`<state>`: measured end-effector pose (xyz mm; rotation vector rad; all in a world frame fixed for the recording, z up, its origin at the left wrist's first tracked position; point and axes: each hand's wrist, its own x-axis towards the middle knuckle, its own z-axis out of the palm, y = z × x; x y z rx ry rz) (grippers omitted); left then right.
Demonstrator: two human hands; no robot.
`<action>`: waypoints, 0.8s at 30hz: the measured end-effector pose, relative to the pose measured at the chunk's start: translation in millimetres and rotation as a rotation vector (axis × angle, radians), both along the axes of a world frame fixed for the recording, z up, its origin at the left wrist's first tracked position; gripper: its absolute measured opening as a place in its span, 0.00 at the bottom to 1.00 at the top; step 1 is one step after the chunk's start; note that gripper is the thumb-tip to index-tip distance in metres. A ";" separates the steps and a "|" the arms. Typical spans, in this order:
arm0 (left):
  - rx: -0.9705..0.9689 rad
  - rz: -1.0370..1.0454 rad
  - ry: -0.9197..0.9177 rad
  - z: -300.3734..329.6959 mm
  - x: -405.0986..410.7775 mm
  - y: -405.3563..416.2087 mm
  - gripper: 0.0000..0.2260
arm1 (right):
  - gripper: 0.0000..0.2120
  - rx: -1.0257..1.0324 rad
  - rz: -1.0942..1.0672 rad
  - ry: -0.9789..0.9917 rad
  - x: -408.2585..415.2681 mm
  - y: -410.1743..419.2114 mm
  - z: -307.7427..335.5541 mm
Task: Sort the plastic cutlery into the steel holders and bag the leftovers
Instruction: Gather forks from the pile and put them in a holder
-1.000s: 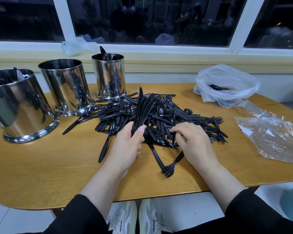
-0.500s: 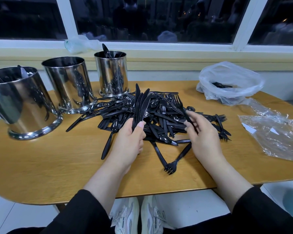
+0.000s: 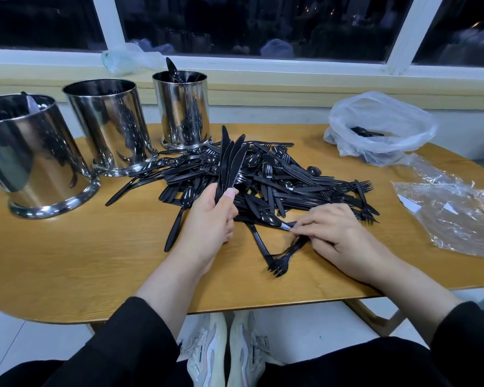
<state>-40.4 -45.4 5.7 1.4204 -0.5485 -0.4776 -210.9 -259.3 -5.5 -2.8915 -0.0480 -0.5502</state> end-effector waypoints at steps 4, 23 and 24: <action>-0.005 0.001 -0.006 -0.9 -0.1 -0.1 0.13 | 0.17 -0.034 0.016 0.068 -6.9 -2.5 1.2; -0.003 0.003 -0.010 -1.3 -1.0 0.8 0.13 | 0.07 0.035 0.030 0.390 -0.2 0.1 32.7; -0.003 0.002 -0.013 -1.2 -1.0 1.1 0.13 | 0.05 0.037 0.023 0.400 -0.7 1.7 34.0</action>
